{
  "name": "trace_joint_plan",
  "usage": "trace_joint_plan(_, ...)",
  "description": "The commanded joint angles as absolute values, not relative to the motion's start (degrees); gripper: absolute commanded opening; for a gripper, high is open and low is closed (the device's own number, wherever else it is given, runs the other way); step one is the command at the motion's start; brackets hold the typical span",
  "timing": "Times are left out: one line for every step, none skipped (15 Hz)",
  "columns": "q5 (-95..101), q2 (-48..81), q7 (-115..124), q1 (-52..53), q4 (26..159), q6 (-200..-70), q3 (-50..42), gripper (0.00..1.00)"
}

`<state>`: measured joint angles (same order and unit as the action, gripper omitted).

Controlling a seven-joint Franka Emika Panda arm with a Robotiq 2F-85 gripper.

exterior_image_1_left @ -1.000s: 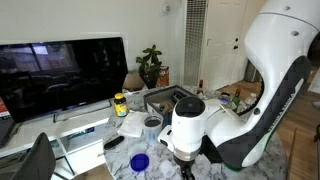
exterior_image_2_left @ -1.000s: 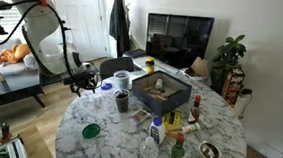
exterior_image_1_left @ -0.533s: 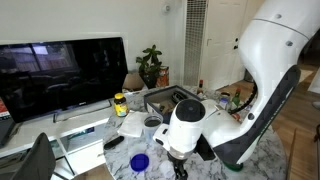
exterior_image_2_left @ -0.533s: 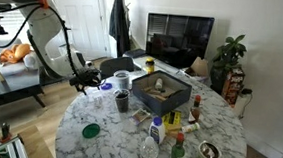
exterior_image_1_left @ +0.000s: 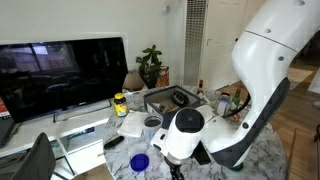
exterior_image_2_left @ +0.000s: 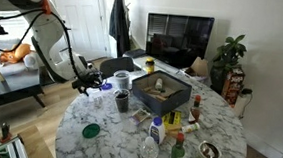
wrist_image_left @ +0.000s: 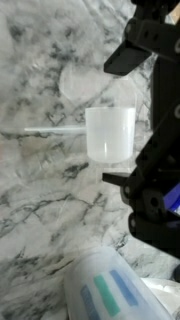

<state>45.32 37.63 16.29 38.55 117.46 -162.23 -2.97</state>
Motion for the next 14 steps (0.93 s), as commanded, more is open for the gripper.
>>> trace_joint_plan(48.05,39.65,19.66,40.89,115.99,-163.15,-5.25,0.95)
trace_joint_plan(48.32,39.82,19.82,41.24,115.76,-162.87,-5.49,0.94)
trace_joint_plan(48.5,39.98,20.12,41.45,115.67,-162.86,-5.69,0.94)
trace_joint_plan(48.56,40.1,20.26,41.51,115.64,-162.9,-5.73,0.93)
trace_joint_plan(48.62,40.16,20.35,41.57,115.63,-162.83,-5.75,0.93)
trace_joint_plan(48.74,40.18,20.55,41.73,115.62,-162.74,-5.89,0.92)
trace_joint_plan(48.73,40.15,20.56,41.81,115.66,-162.62,-5.95,0.92)
trace_joint_plan(48.58,40.1,20.38,41.82,115.73,-162.21,-5.89,0.91)
trace_joint_plan(48.75,39.98,20.37,42.18,115.75,-161.61,-6.13,0.89)
trace_joint_plan(48.71,39.95,20.42,42.17,115.81,-161.78,-6.12,0.86)
trace_joint_plan(48.76,39.91,20.48,42.3,115.84,-161.78,-6.25,0.82)
trace_joint_plan(48.68,39.8,20.39,42.25,115.93,-161.82,-6.22,0.76)
trace_joint_plan(48.63,39.73,20.49,42.26,116.0,-161.92,-6.28,0.64)
trace_joint_plan(48.65,39.7,20.59,42.34,116.03,-161.94,-6.38,0.63)
